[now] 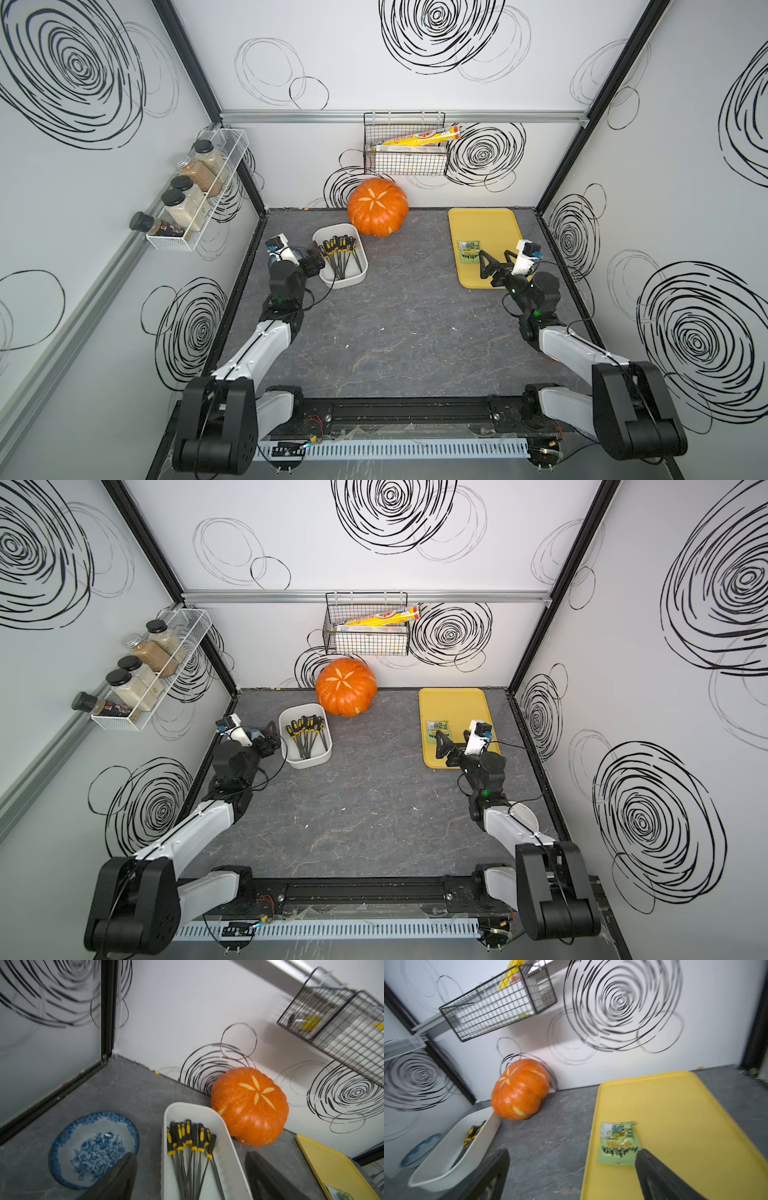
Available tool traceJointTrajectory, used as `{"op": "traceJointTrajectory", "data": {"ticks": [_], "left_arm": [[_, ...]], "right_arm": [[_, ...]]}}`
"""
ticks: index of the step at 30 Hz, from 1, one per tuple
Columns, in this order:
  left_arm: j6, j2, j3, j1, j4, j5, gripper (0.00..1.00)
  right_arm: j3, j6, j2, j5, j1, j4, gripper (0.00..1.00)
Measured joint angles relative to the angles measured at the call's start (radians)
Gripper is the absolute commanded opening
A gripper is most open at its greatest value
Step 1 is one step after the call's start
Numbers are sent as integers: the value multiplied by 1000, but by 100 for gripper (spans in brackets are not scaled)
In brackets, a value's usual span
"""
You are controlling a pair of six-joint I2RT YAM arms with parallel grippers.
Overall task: Take the file tool out of the storage box
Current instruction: Move the storage box to the center of the board.
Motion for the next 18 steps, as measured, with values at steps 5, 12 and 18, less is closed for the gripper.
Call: {"op": "traceJointTrajectory", "data": {"ticks": [5, 12, 18], "left_arm": [[-43, 151, 87, 13, -143, 84, 64], [-65, 306, 173, 20, -266, 136, 44], [-68, 401, 231, 20, -310, 153, 40]], "right_arm": [[84, 115, 97, -210, 6, -98, 95], [137, 149, 121, -301, 82, -199, 91], [138, 139, 80, -298, 126, -253, 89]]}}
